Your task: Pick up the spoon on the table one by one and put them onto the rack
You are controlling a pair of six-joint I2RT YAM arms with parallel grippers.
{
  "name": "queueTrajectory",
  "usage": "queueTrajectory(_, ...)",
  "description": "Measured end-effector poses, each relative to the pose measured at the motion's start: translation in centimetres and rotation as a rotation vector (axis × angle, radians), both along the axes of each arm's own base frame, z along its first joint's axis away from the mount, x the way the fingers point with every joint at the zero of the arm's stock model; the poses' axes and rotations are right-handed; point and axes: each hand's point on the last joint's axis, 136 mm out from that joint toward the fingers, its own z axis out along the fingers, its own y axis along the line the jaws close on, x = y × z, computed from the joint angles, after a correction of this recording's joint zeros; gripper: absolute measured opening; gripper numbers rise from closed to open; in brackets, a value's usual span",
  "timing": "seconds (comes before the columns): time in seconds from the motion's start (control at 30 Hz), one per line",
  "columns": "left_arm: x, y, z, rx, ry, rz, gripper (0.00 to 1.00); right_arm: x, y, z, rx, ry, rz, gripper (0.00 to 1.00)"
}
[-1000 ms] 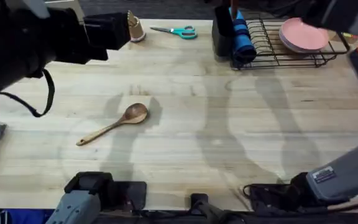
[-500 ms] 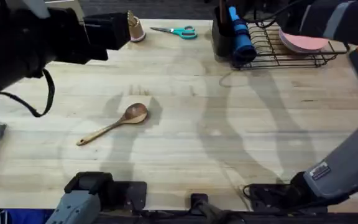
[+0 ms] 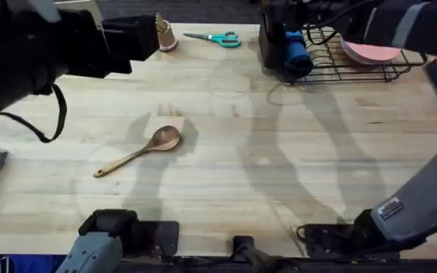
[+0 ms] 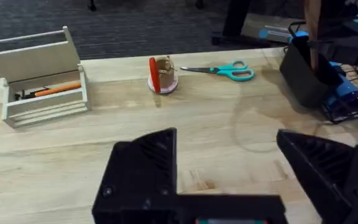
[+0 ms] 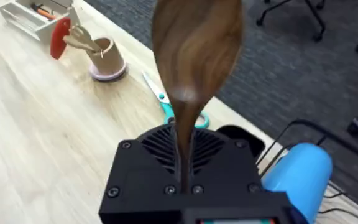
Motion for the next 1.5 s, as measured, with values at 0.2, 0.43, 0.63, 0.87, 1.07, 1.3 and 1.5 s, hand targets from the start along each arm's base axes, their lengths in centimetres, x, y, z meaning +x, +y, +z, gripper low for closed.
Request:
queueTrajectory(0.2,0.0,0.0,0.0,0.000,0.000,0.000,0.993,-0.1,0.0,-0.4,-0.001,0.019,0.000,0.033)
queueTrajectory(0.43,0.0,0.0,0.0,0.000,0.000,0.000,0.993,-0.3,0.0,-0.7,-0.003,0.036,0.000,0.057)
queueTrajectory(0.63,0.0,0.0,0.0,0.000,0.000,0.000,0.993,-0.6,-0.3,-1.7,-0.013,0.087,-0.016,0.120)
queueTrajectory(0.87,0.0,0.0,0.0,0.000,0.000,0.000,0.994,-0.5,-0.4,-1.7,-0.015,0.084,-0.022,0.600)
queueTrajectory(1.07,0.0,0.0,0.0,0.000,0.001,0.000,0.993,-0.2,-0.3,-1.2,-0.014,0.055,-0.021,0.984)
queueTrajectory(1.3,0.0,0.0,0.0,0.000,0.000,0.000,0.993,0.0,-0.3,-0.5,-0.049,-0.012,-0.004,0.996)
queueTrajectory(1.5,0.0,0.0,0.0,0.000,0.000,0.000,0.993,-0.4,-0.4,1.7,-0.068,-0.073,0.005,0.996)
